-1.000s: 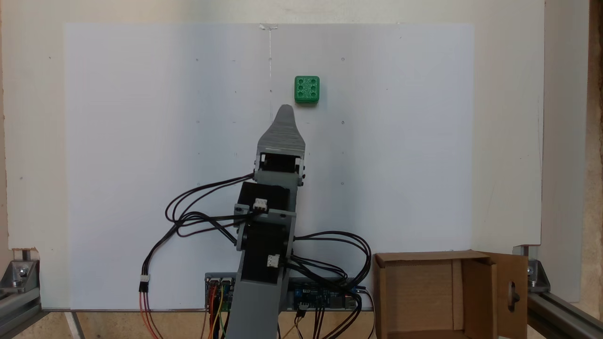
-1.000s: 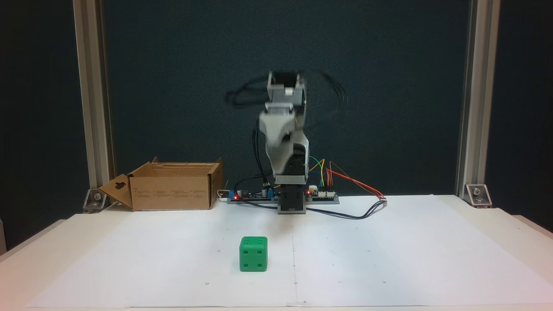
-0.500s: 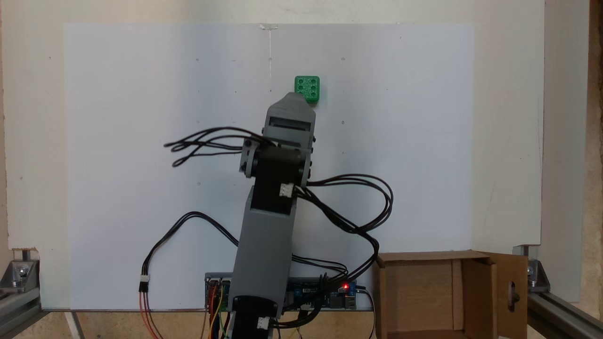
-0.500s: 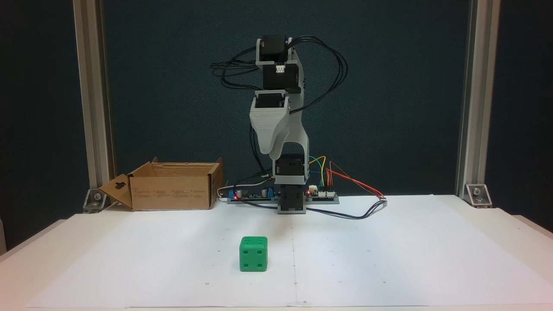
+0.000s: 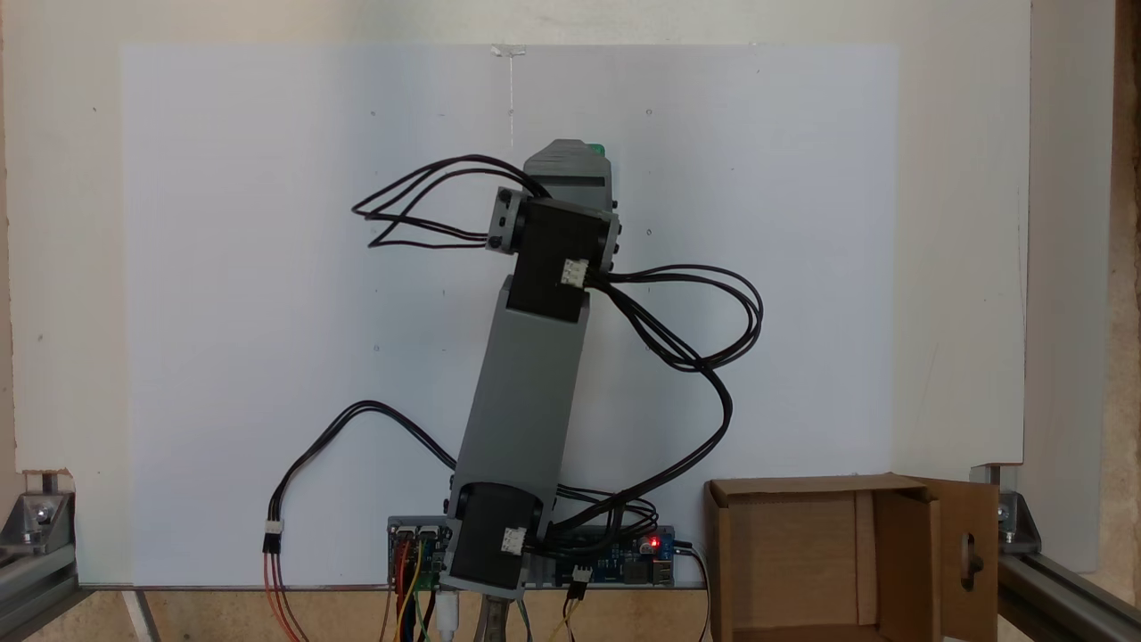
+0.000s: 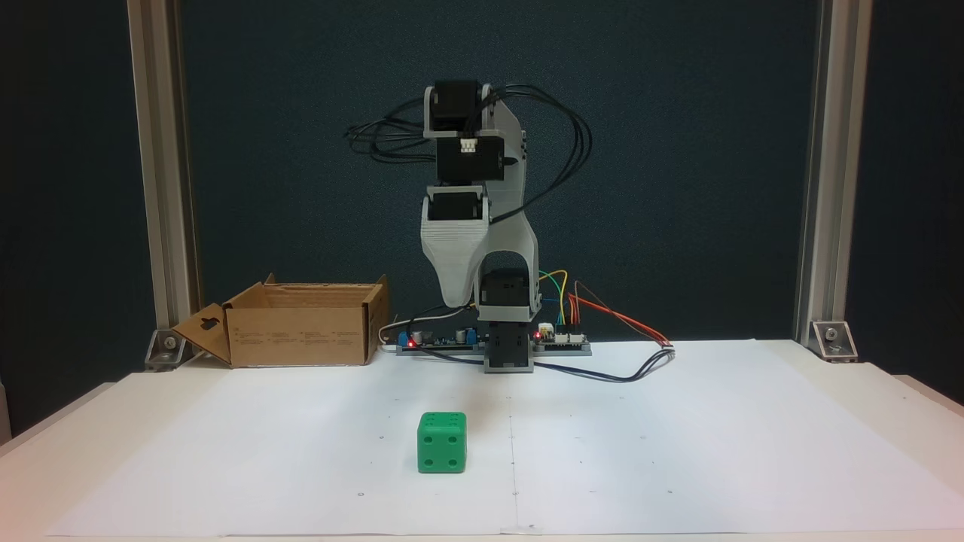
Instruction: Grasp a green dice and put it in the bin.
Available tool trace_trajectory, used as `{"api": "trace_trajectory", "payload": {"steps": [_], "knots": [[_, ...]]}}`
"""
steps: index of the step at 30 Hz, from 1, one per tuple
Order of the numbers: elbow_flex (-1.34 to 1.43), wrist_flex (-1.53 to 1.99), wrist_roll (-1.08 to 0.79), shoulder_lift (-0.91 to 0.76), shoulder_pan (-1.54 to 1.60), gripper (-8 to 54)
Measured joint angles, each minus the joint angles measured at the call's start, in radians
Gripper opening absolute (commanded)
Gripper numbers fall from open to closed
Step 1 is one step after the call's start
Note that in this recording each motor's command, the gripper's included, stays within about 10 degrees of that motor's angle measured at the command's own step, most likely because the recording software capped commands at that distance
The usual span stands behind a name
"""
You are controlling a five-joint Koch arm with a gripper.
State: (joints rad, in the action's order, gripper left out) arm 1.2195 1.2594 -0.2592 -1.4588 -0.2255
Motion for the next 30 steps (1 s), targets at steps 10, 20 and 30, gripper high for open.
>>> {"api": "trace_trajectory", "payload": {"steps": [10, 20, 30], "knots": [[-0.104, 0.000, -0.009, 0.046, -0.003, 44.1], [-0.133, -0.035, -0.011, 0.179, -0.011, 44.1], [-0.146, -0.083, -0.014, 0.261, -0.025, 44.2]]}}
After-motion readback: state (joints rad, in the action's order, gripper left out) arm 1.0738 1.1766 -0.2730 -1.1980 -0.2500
